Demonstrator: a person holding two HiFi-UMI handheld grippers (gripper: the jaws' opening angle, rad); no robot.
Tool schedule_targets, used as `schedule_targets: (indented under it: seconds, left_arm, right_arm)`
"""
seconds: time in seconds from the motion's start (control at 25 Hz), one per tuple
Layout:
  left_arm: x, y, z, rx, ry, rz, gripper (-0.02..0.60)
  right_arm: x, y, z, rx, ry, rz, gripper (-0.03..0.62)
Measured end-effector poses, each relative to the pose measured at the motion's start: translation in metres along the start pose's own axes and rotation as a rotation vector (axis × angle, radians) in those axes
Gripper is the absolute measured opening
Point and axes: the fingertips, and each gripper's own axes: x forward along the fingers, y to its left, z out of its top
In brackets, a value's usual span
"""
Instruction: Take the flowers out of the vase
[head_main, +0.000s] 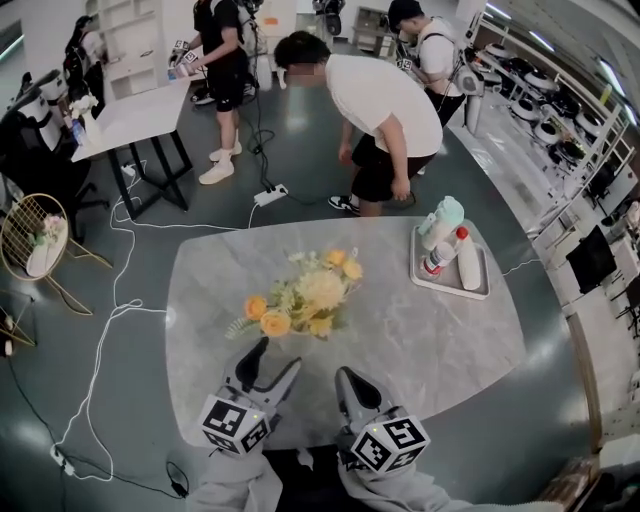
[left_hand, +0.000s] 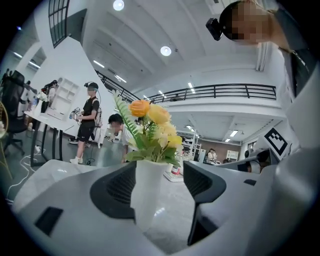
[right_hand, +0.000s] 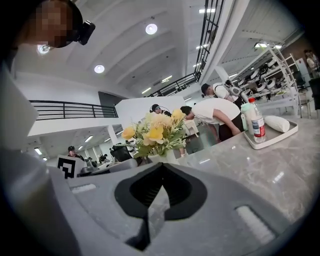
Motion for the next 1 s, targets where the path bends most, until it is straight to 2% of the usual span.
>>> schedule_targets:
  seconds: [0.16, 0.28, 0.48, 0.76, 1.0]
  left_arm:
    - [0.01, 0.008, -0.002, -0.034, -0.018, 0.0, 0.474]
    - [0.022, 0.013, -0.002, -0.044, -0.017, -0.021, 0.541]
    - [0.037, 0.022, 0.005, -0.01, -0.052, -0.03, 0.543]
    - [0.056, 0.022, 0.013, 0.056, -0.075, -0.084, 0.543]
    - [0.074, 0.015, 0.021, 0.136, -0.063, -0.171, 0.543]
  right_arm:
    - [0.001, -0.001, -0.004, 0.0, 0.023, 0.021, -0.002]
    - [0.003, -0.003, -0.006, -0.003, 0.042, 0.03, -0.002]
    - [0.006, -0.007, -0.013, -0.011, 0.07, 0.034, -0.002]
    - [0.007, -0.015, -0.015, -0.03, 0.095, 0.02, -0.002]
    - [0.011, -0.021, -0.022, -0.031, 0.125, 0.008, -0.002]
